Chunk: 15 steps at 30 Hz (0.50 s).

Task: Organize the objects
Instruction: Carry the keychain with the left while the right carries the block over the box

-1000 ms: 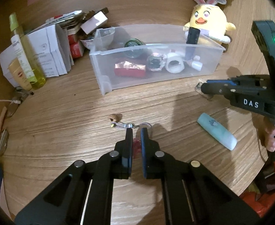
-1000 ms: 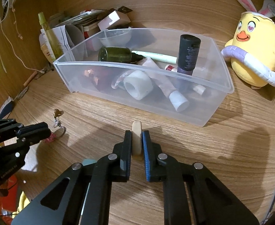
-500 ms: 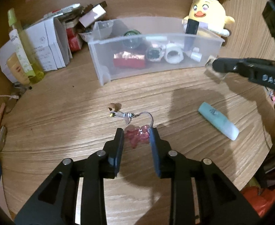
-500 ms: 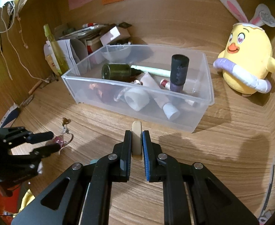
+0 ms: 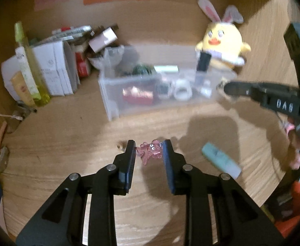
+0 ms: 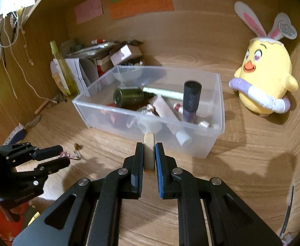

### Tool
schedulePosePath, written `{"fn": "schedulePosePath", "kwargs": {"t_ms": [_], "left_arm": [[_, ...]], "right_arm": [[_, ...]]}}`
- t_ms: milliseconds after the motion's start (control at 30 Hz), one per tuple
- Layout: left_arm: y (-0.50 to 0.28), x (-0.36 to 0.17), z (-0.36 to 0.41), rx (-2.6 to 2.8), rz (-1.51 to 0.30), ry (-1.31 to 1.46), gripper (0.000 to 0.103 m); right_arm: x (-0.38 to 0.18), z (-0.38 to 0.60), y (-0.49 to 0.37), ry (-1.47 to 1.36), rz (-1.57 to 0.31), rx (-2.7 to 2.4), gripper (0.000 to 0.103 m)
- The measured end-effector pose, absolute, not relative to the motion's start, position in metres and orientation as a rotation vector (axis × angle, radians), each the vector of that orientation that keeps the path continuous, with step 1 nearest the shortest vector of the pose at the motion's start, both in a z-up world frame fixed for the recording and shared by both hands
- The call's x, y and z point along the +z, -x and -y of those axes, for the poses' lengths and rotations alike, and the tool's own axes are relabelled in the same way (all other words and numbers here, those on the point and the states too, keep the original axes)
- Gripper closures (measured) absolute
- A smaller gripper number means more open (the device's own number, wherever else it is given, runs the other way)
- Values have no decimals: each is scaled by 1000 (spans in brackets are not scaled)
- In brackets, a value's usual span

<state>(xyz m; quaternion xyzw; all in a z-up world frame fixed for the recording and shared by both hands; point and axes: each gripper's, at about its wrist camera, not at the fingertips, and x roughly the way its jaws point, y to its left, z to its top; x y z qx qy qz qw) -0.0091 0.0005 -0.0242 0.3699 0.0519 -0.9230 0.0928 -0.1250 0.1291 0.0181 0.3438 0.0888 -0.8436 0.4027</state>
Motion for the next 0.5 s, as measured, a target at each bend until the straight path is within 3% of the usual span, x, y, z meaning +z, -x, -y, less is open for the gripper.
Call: {"fn": "schedulePosePath", "kwargs": {"t_ms": [500], "left_arm": [[26, 43, 10, -2831, -225, -809, 76]], "right_arm": [[49, -122, 135, -771, -162, -2155, 93]]}}
